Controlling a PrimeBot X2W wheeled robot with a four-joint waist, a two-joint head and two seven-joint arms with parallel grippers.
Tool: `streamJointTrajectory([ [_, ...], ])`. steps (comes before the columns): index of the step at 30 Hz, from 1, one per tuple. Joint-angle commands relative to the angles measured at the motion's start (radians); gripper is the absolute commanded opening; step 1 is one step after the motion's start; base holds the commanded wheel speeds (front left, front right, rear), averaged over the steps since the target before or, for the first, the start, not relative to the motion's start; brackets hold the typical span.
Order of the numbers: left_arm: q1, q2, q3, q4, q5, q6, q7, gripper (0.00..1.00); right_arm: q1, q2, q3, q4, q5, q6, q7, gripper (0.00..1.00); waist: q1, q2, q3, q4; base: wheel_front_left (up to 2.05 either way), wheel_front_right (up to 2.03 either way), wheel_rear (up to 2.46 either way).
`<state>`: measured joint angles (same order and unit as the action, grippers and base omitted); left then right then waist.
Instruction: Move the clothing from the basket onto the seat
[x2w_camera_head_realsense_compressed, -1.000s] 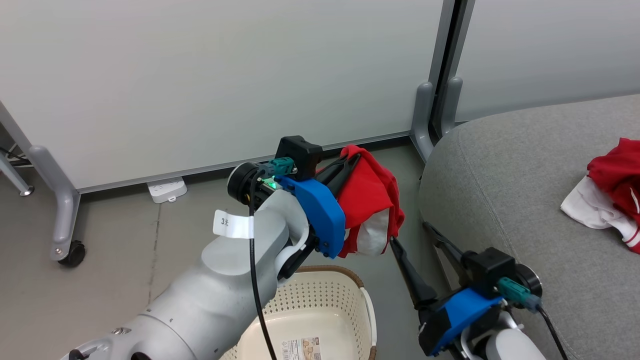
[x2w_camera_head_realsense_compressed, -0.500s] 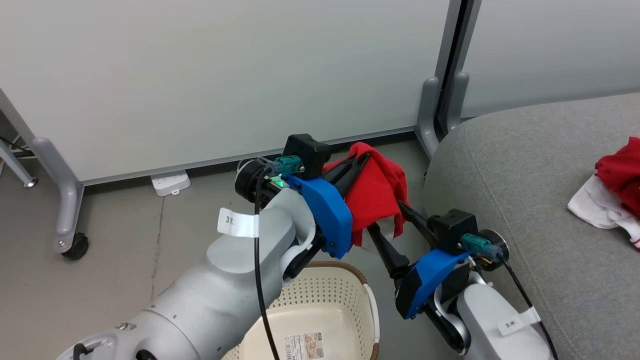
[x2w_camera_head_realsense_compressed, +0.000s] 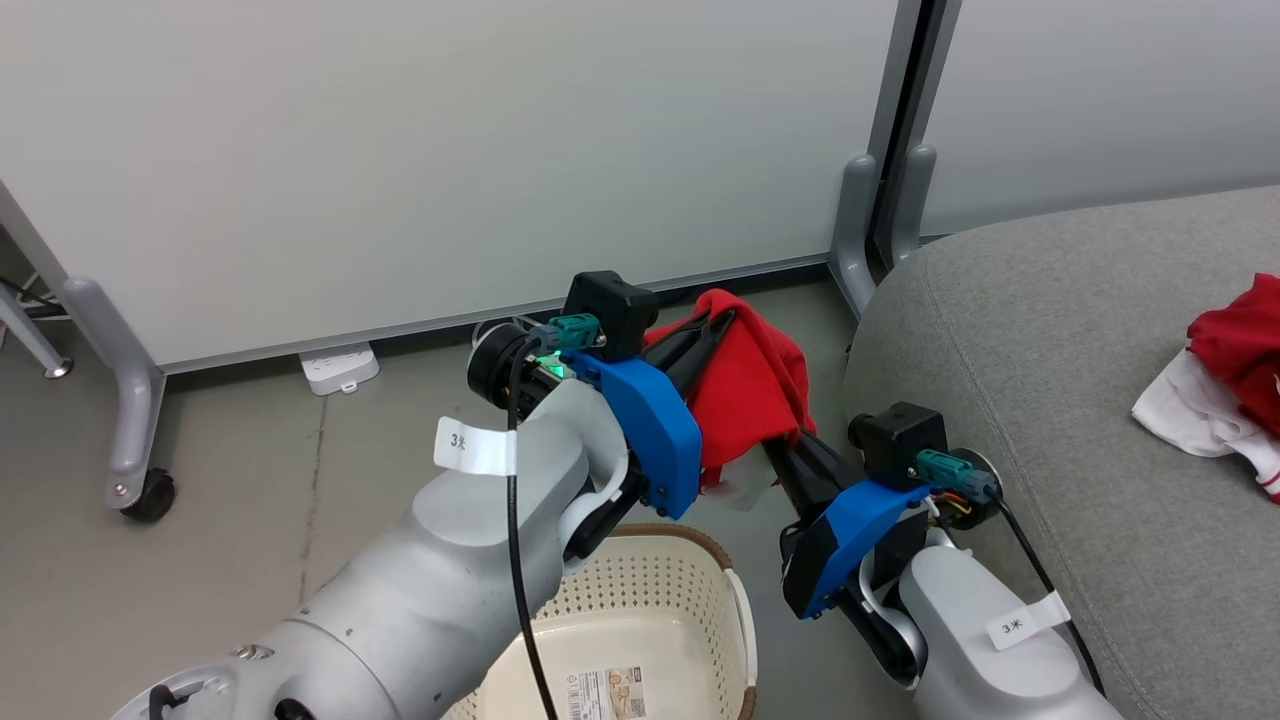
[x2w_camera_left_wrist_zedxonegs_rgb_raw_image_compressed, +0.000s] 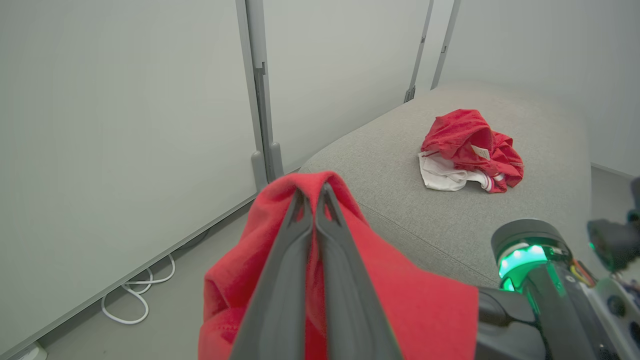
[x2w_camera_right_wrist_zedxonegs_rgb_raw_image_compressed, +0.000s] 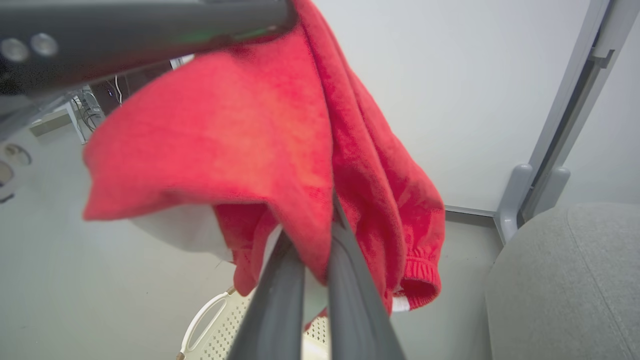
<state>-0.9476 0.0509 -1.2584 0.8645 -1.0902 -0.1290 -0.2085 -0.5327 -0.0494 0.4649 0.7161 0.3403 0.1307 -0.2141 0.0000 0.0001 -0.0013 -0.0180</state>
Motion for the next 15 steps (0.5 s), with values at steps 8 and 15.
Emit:
streamJointTrajectory([
  [8,-0.019,-0.001,-0.007,0.013,-0.015,-0.003,-0.009,0.0,-0.03,-0.002,0.026,0.037,0.028,0.0,-0.029,0.0,0.0,-0.0001,-0.003,-0.019,0.0,0.0,0.0],
  [15,-0.007,-0.001,-0.012,0.022,-0.011,-0.003,-0.018,0.2,-0.044,-0.002,0.031,0.051,0.043,0.0,-0.043,0.0,0.0,-0.0001,-0.007,-0.033,0.0,0.0,0.0],
])
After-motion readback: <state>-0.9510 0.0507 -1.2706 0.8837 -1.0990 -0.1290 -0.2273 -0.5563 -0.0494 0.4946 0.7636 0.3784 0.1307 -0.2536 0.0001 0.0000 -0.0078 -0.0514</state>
